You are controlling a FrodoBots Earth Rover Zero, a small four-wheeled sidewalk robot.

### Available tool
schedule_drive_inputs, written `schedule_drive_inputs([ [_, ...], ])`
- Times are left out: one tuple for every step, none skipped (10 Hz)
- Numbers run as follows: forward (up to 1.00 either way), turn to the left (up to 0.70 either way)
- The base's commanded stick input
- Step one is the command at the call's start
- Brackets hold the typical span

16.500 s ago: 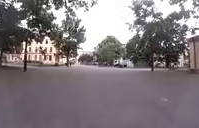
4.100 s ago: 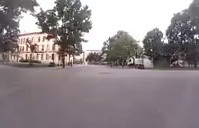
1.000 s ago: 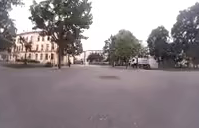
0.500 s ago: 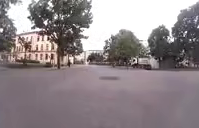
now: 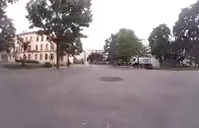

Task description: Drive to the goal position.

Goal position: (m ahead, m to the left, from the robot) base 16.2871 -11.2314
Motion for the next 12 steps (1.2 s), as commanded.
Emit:
schedule_drive_inputs([
  [0.60, 0.00],
  [0.60, 0.00],
  [0.60, 0.00],
  [0.60, 0.00],
  [0.60, 0.00],
  [0.60, 0.00],
  [0.60, 0.00],
  [0.60, 0.00],
  [0.60, 0.00],
  [0.60, 0.00],
  [0.60, 0.00],
  [0.60, 0.00],
])
